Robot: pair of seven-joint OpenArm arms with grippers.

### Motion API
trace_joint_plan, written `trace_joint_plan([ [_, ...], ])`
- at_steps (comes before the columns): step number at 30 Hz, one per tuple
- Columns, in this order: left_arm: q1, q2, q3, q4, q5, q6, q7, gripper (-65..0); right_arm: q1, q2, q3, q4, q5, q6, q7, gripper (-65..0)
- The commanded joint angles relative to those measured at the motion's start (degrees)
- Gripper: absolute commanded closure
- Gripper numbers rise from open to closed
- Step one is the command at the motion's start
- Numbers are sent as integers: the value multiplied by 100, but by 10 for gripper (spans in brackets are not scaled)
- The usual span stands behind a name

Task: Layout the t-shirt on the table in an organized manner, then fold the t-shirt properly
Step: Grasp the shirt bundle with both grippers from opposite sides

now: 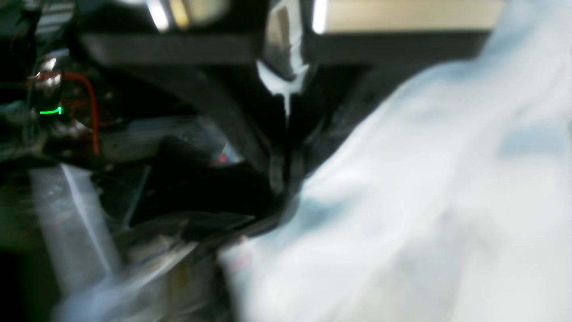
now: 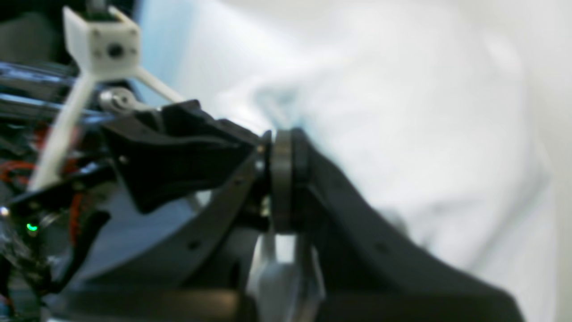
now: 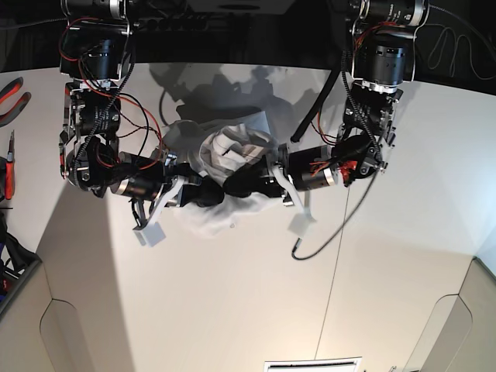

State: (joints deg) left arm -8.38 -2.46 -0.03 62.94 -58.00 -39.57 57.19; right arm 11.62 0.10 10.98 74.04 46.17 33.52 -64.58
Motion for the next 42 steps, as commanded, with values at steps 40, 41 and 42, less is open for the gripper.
trace_joint_plan([
  [40,-452,-328,791,-706,5324,1965,-1755,0,109,686,-1139,-997,-4638,-2498,925,0],
  [41,-490,-328,896,-706,5379,1965,-1755,0,109,686,-1139,-988,-4612,-2487,828,0],
  [42,-538,-328,1019,-706,5423,1965,-1757,0,107,688,-1139,-970,-4570,-2439,730,0],
])
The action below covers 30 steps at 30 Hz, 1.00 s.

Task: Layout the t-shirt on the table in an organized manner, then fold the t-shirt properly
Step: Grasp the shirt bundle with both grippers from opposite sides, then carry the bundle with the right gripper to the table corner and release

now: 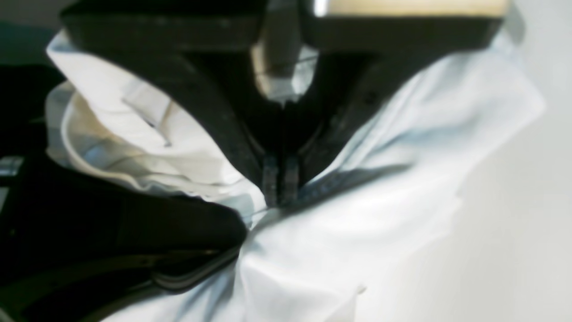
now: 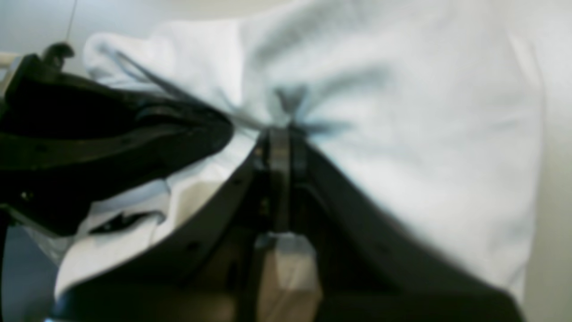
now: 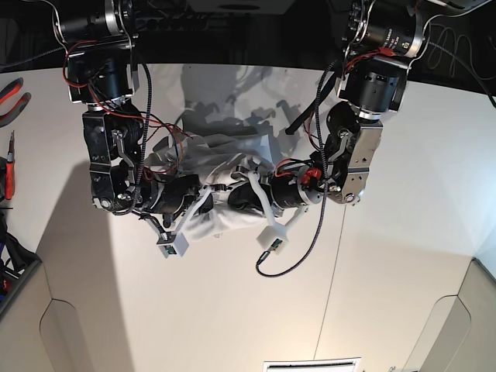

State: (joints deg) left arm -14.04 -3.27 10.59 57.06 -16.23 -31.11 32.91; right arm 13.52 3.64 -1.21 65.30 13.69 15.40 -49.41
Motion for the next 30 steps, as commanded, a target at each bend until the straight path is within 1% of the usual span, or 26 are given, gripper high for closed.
trace_joint_plan([
  [1,-37,-247,79,-120,1276,1119,671,0,-87,334,83,-74,-1279,-551,-876,0],
  [4,-273,-245,448,-120,1331,1121,667,0,-118,334,83,98,-1036,-372,-1086,0],
  [7,-535,-245,748,-120,1331,1123,584,0,-280,334,81,575,-833,-356,-1106,0],
  [11,-879,-245,1027,-131,1333,1119,356,0,-540,332,81,1508,-629,-326,-1331,0],
  [16,-1233,-245,1217,-131,1351,1091,-13,0,-739,332,81,2728,-92,39,-1425,0],
  [19,-1412,-247,1231,-129,1294,1093,-299,0,-717,332,81,3215,234,385,-1421,0],
  [20,-1499,-247,1231,-129,1163,1093,-306,0,-702,332,81,3311,341,496,-1416,0],
  [23,-1770,-247,1217,-63,439,1043,-170,0,-649,332,81,3394,649,844,-1377,0],
  [25,-1917,-247,1128,90,-11,782,2,0,-625,332,81,3392,765,1012,-1259,0],
  [27,-1991,-249,905,326,-337,514,188,0,-608,332,81,3392,782,1207,-1019,0],
  [30,-1989,-247,326,809,-699,323,426,0,-505,332,81,3390,789,1386,-706,0],
])
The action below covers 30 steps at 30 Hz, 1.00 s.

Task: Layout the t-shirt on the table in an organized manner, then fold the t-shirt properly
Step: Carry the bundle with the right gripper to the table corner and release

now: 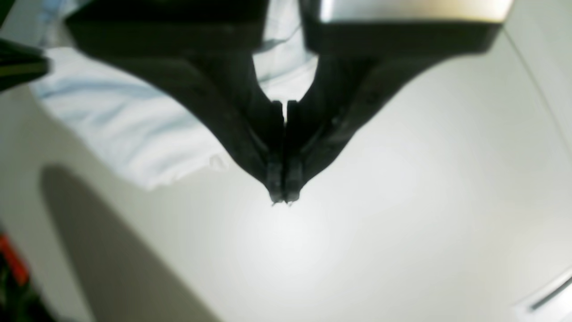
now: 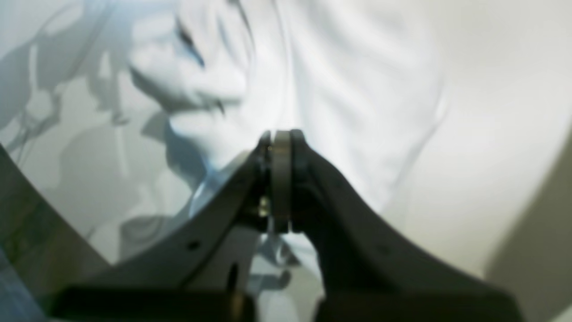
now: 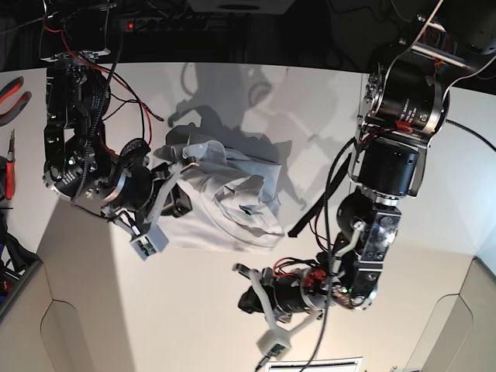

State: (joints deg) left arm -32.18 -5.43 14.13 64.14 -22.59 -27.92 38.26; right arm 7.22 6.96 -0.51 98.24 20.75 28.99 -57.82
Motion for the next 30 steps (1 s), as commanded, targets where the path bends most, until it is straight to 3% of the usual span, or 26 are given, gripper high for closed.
trace_joint_plan([
  [1,-177,-31,-236,245,-177,-33,4,0,197,0,11,90,109,111,199,0],
  [5,-175,-81,-966,566,-546,-122,505,0,654,0,11,-103,140,407,595,0],
  [8,-98,-315,-1187,564,-682,-173,595,0,1119,0,-2,-693,229,511,680,0],
  [11,76,-662,-1233,564,-680,-177,592,0,1615,11,-87,-1716,531,680,503,0],
  [16,485,-1196,-1233,564,-684,-173,518,0,2138,367,-802,-3106,1537,879,79,0],
  [19,767,-1419,-1235,564,-680,-170,350,0,2157,498,-1303,-3303,1495,876,81,0],
  [21,935,-1506,-1235,564,-680,-170,267,0,2146,494,-1534,-3442,1093,828,170,0],
  [24,1130,-1521,-1235,564,-680,-170,264,0,2146,490,-1709,-3958,323,557,748,0],
  [26,1228,-1521,-1235,564,-715,-170,249,0,2149,476,-1707,-4426,-142,188,1034,0],
  [30,1320,-1519,-1235,564,-726,-173,223,0,2048,463,-1681,-5086,-1084,-1843,1123,0],
])
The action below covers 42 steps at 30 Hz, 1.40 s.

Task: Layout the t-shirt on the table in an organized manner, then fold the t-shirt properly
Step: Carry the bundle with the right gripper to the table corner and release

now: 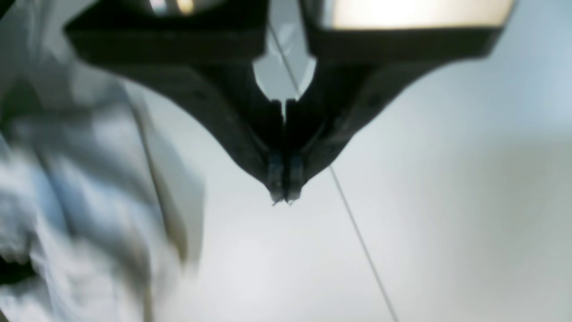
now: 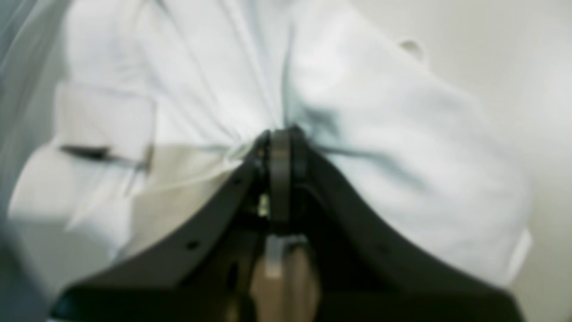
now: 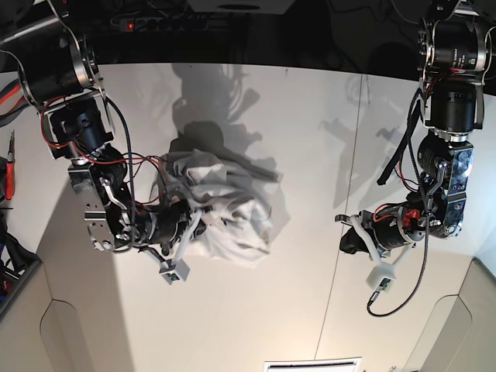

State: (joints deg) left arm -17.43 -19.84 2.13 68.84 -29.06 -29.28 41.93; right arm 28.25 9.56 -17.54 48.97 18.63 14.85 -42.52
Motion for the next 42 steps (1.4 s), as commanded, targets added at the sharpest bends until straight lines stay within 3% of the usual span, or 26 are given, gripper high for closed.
trace_joint_plan([
  [1,-155,-81,-33,94,-76,-39,-144,0,-160,201,81,-168,-1130,-901,-393,0],
  [4,-160,-79,-33,94,-122,-37,-216,0,-529,181,448,-2,-1716,-1729,-393,0],
  [11,-155,9,-33,94,-188,-57,-267,0,-1349,-33,2006,896,-2256,-2371,-417,0],
  [18,-155,234,-33,94,-205,-127,-273,0,-1491,-116,3530,1757,-2267,-2415,-321,0],
  [23,-157,450,-33,94,-201,-186,-291,0,-1460,-116,4232,2035,-2050,-2487,-24,0],
  [27,-160,579,-33,94,-203,-186,-431,0,-1344,-118,4334,2057,-2050,-2216,63,0],
  [30,-166,638,-35,96,-201,-184,-634,0,-1298,-109,4330,2232,-1967,-2192,155,0],
  [32,-197,636,-35,111,-203,-184,-964,0,-1270,-103,4330,2529,-1969,-2186,153,0],
  [35,-249,638,-203,358,-205,-184,-1036,0,-1274,-98,4330,3331,-1974,-2004,0,0],
  [38,-190,636,-518,962,-225,-190,-706,0,-1296,-76,4330,4155,-1974,-1797,-407,0],
  [42,122,595,-901,1947,-389,-214,-184,0,-1788,46,4304,4922,-1923,-1631,-455,0],
])
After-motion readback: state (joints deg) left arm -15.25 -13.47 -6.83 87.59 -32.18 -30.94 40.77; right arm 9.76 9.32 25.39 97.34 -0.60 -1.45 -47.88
